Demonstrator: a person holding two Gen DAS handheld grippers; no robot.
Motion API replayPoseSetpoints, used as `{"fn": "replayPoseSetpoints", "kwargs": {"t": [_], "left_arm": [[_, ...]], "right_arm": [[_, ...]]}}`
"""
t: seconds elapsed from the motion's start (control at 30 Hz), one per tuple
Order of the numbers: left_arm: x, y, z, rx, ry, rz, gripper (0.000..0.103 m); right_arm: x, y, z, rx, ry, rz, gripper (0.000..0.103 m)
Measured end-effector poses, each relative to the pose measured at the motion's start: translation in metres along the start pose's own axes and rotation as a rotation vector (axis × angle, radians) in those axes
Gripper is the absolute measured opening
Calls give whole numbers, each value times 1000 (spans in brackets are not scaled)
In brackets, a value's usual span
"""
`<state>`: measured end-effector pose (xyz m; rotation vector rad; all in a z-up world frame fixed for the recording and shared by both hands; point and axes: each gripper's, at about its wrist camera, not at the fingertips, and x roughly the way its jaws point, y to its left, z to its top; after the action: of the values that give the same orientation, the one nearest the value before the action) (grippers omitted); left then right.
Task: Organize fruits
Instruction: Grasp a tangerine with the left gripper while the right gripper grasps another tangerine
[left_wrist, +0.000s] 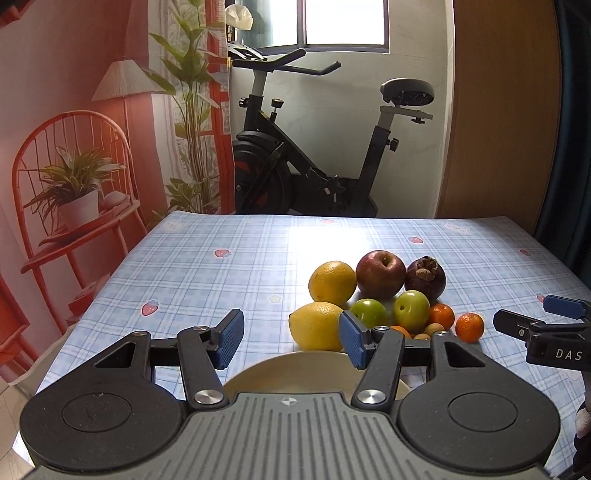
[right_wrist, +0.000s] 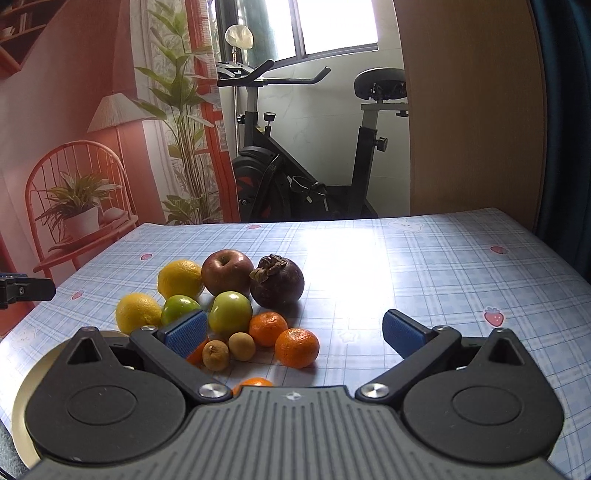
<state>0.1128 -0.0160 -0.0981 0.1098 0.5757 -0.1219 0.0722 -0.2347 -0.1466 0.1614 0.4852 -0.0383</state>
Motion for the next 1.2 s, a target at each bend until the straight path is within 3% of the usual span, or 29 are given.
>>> {"fn": "replayPoseSetpoints", "kwargs": {"t": [0.1, 0.43, 0.57, 0.73, 0.8, 0.83, 1.2], "left_arm": [[3, -6, 3, 46, 6, 32, 60], [18, -5, 6, 24, 84, -2, 59], [23, -1, 6, -17, 110, -32, 51], [24, -6, 9, -7, 95, -57, 46], [25, -9, 10, 3, 91, -69, 42], [26, -11, 9, 7, 91, -74, 42], [43, -26, 6, 32, 124, -166, 37]], "right_arm": [[6, 4, -5, -35, 16, 3, 100], [21, -7, -30, -44, 74, 66, 99], [22, -7, -34, -74, 77, 103, 88], [23, -1, -35, -152, 83, 226, 78], [25, 1, -37, -165, 96, 245, 63], [26, 2, -38, -166, 103, 248, 60], [34, -11, -37, -72, 140, 274, 49]]}}
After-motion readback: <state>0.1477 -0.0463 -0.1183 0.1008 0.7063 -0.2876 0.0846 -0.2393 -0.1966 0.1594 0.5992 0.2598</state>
